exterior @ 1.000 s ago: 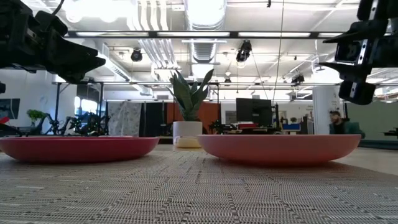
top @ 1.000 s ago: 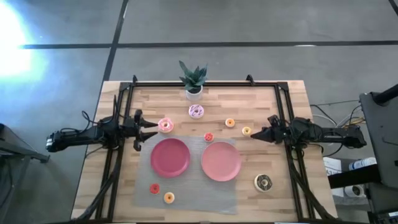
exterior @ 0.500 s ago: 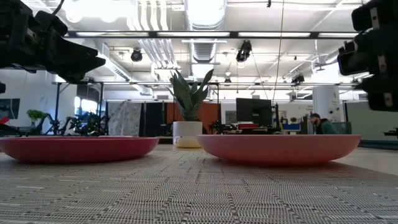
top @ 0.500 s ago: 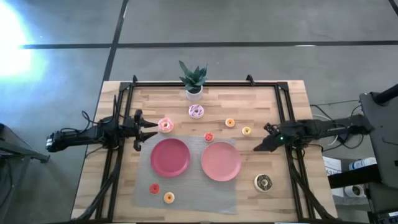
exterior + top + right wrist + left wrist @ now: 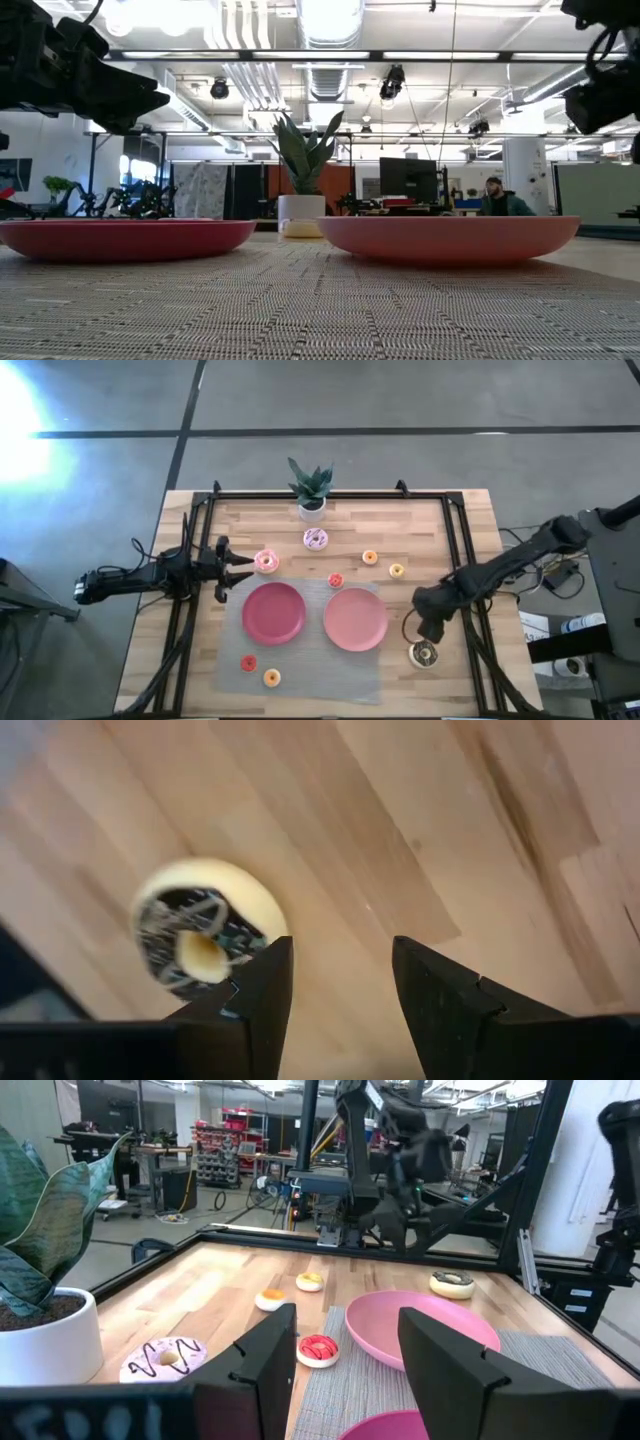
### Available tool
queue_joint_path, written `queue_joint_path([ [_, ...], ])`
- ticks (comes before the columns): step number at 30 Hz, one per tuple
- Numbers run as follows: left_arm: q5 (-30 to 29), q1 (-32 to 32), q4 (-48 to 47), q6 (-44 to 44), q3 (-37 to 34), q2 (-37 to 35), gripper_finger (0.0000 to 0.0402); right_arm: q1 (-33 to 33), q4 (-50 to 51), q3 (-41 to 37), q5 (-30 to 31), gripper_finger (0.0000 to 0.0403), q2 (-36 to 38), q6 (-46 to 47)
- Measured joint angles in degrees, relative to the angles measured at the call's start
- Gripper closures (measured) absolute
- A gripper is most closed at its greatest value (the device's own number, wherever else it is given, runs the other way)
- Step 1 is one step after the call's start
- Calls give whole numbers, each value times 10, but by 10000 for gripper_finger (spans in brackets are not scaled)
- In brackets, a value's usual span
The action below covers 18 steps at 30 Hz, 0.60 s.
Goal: Pick & Place donuts
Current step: Put the large black donut on the light pink plate
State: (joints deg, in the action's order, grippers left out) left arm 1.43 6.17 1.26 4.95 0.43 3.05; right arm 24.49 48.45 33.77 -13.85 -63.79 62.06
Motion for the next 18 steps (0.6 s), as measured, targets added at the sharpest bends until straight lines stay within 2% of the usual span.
queue_joint_path([
  [7,0,0,0,0,0,0,250,48,-8,28,-3,231,-60,-7],
  [18,0,0,0,0,0,0,250,80,-43,35,-15,135,-119,-25],
])
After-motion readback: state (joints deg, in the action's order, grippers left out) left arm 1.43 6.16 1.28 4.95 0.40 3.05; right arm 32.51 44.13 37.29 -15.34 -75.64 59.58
